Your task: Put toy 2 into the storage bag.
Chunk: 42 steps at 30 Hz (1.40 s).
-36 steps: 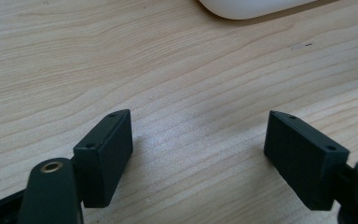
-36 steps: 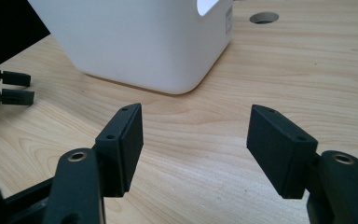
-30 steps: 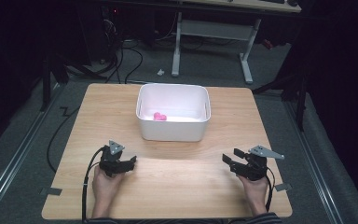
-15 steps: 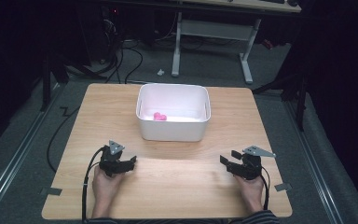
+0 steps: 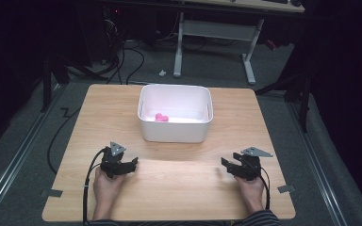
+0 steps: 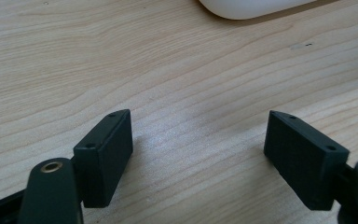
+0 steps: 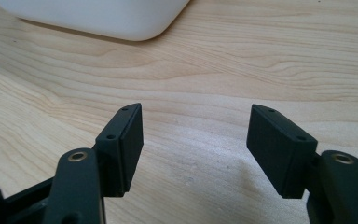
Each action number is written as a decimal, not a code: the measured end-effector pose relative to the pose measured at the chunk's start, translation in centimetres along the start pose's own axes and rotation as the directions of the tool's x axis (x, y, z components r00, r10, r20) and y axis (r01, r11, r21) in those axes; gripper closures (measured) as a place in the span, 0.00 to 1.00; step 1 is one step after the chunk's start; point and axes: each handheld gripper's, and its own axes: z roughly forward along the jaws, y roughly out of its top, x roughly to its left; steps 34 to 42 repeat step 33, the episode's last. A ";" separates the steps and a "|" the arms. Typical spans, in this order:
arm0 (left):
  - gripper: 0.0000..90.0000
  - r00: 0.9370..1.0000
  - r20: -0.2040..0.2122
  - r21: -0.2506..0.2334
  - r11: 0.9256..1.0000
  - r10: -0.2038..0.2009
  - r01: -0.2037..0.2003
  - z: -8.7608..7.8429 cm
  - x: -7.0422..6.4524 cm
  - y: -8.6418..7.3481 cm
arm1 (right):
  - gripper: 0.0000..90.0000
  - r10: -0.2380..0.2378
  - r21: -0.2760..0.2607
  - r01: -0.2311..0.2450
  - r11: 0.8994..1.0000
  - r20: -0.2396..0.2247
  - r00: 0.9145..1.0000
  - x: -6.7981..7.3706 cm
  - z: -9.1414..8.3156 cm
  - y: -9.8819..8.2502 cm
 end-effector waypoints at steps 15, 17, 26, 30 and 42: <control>0.26 1.000 0.000 0.000 1.000 0.000 0.000 0.0 0.0 0.0 | 0.40 -0.041 0.054 0.037 0.998 0.072 0.997 0.2 1.3 -0.3; 0.26 1.000 0.000 0.000 1.000 0.000 0.000 0.0 0.0 0.0 | 0.40 -0.049 0.058 0.045 0.997 0.076 0.996 0.2 1.4 -0.2; 0.26 1.000 0.000 0.000 1.000 0.000 0.000 0.0 0.0 0.0 | 0.36 -0.091 0.091 0.079 0.993 0.124 0.988 0.6 1.6 -0.3; 0.26 1.000 0.000 0.000 1.000 0.000 0.000 0.0 0.0 0.0 | 0.34 -0.088 0.092 0.076 0.993 0.130 0.988 0.6 1.6 -0.2; 0.26 1.000 0.000 0.000 1.000 0.000 0.000 0.0 0.0 0.0 | 0.33 -0.089 0.093 0.078 0.993 0.132 0.987 0.5 1.6 -0.2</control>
